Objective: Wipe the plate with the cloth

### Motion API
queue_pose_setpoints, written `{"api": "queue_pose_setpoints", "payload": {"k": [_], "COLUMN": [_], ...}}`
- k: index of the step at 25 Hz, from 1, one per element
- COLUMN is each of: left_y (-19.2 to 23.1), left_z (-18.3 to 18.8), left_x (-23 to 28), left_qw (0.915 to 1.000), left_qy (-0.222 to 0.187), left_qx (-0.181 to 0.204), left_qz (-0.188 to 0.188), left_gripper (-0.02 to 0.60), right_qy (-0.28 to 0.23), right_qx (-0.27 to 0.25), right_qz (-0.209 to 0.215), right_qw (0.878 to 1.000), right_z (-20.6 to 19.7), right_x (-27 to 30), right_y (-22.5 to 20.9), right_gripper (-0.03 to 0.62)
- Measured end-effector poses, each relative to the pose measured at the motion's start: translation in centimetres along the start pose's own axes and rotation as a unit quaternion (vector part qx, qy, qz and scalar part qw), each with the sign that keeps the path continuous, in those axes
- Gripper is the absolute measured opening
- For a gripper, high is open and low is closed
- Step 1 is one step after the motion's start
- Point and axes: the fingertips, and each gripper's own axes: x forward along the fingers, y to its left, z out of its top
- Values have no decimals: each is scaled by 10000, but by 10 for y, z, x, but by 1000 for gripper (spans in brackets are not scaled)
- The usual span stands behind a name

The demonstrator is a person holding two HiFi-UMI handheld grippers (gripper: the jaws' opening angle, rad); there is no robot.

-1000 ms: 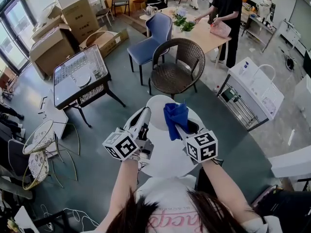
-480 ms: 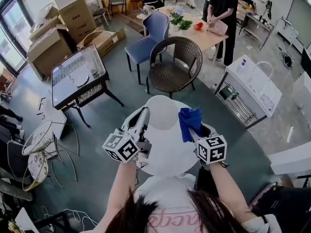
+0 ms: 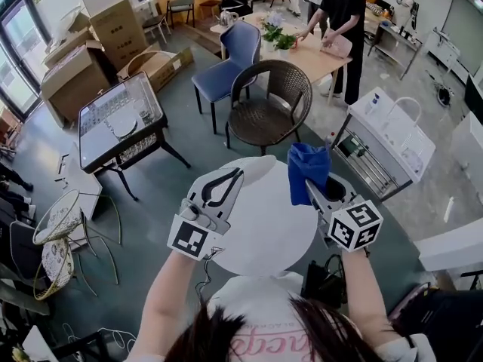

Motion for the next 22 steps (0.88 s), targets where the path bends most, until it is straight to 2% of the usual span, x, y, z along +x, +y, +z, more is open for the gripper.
{"api": "queue_pose_setpoints", "payload": {"k": [2,3,5,7,10,13,15,17,20,22], "left_y": [-12,-18,-31,-46,-64,-72,-76,-79,-83,-85], "left_z": [-4,-2,5,7,3,1,-1,0,1,3], "left_x": [-4,-5,-6,-9,-13,-16,-17,-17,-17,-19], "left_qw": [9947,9915,9865,9771,9507,9225,9065,8943,8811,8752], "left_qy": [403,410,147,49,135,143,118,83,17,-40], "left_qx": [902,1172,1559,2017,2938,3694,4058,4311,4553,4653], "left_qz": [-300,-379,-486,-671,-987,-1112,-1155,-1200,-1280,-1326], "left_gripper": [21,21,21,21,21,21,21,21,21,21], "right_qy": [-204,-289,-405,-433,-334,-146,-46,-3,73,348], "right_qx": [-155,-245,-402,-523,-788,-1217,-1586,-1917,-2353,-2734], "right_qz": [481,709,1104,1426,1790,2016,2189,2434,2842,3033], "right_qw": [9985,9968,9923,9874,9801,9718,9628,9508,9294,9122], "right_z": [18,26,37,43,46,49,52,61,74,70], "right_x": [-3,-5,-10,-15,-16,-11,-7,-6,-5,0], "right_y": [10,14,21,27,35,44,54,66,84,94], "right_gripper": [133,133,133,133,133,133,133,133,133,133]}}
